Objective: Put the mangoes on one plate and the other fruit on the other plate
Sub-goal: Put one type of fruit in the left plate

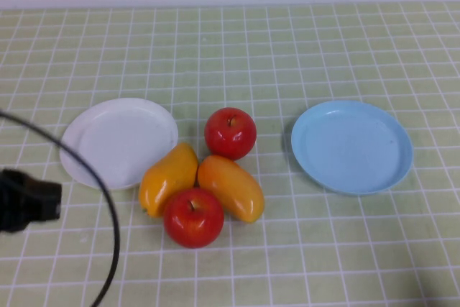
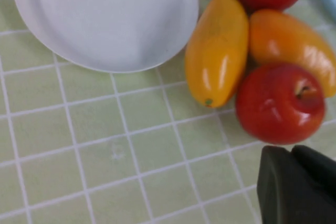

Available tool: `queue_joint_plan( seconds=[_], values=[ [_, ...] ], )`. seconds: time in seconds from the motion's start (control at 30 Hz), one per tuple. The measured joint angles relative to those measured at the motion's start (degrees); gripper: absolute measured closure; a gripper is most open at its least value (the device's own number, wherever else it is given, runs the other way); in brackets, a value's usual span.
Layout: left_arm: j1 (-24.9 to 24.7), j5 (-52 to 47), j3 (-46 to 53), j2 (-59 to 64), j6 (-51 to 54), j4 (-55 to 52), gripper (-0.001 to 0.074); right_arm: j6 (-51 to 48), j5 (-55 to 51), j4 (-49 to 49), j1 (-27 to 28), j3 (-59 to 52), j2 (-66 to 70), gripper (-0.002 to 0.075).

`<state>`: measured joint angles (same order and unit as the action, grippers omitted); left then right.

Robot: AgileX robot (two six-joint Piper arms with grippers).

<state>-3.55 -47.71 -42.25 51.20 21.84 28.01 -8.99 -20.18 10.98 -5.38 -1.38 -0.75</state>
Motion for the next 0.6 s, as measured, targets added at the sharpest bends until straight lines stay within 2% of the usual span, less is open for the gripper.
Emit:
queue_joint_plan(
  seconds=[0.13,0.47,0.6],
  values=[
    [-3.74,-1.36,-7.3,10.72,1.56,-3.63,0.0735,0.0,0.0,0.0,0.0,0.0,0.0,0.0743],
    [-24.54,-11.28,-25.93,29.73,-4.82,-19.2,0.0735,0.0,0.0,0.0,0.0,0.0,0.0,0.0743],
    [-29.66,-14.4,-31.5,35.03,-5.22,-22.89,0.0734,0.0,0.0,0.0,0.0,0.0,0.0,0.0743]
  ],
)
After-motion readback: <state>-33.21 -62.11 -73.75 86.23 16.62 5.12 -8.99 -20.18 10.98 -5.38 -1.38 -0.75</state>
